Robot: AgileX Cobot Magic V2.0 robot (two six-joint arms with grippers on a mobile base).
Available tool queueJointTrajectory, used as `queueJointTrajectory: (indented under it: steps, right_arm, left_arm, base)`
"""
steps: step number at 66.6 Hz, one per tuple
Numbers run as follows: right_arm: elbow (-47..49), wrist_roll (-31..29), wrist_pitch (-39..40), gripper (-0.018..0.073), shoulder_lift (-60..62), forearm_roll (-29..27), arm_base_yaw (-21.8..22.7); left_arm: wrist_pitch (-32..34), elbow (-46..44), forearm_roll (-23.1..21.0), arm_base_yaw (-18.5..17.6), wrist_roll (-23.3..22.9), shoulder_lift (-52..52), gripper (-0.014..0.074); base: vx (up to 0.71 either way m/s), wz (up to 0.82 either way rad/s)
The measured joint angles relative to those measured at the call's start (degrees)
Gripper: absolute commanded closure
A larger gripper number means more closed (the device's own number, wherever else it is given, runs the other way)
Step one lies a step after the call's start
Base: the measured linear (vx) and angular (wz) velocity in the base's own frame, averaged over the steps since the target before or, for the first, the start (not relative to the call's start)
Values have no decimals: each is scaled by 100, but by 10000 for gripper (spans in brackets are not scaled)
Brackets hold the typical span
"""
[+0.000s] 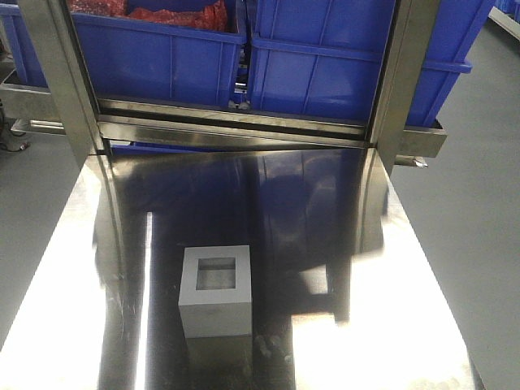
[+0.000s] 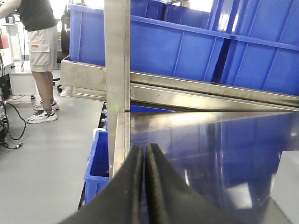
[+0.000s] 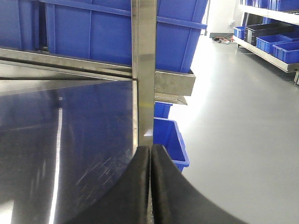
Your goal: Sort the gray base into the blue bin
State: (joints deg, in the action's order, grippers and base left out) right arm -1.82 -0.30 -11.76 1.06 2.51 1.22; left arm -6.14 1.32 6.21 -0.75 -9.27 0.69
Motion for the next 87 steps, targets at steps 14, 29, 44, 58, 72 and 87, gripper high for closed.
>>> queueJointTrajectory:
  steps: [14,29,44,58,72,87]
  right_arm:
    - [0,0,0,564,0,0,0]
    - [0,0,0,564,0,0,0]
    - [0,0,0,564,0,0,0]
    - [0,0,0,564,0,0,0]
    - [0,30,0,564,0,0,0]
    - [0,0,0,564,0,0,0]
  left_arm:
    - [0,0,0,0,0,0,603]
    - [0,0,0,0,0,0,603]
    - [0,0,0,0,0,0,603]
    - [0,0,0,0,0,0,603]
    - [0,0,0,0,0,0,603]
    - [0,0,0,0,0,0,603]
  base:
    - [0,0]
    - [0,0]
    - [0,0]
    - [0,0]
    - [0,0]
    - [0,0]
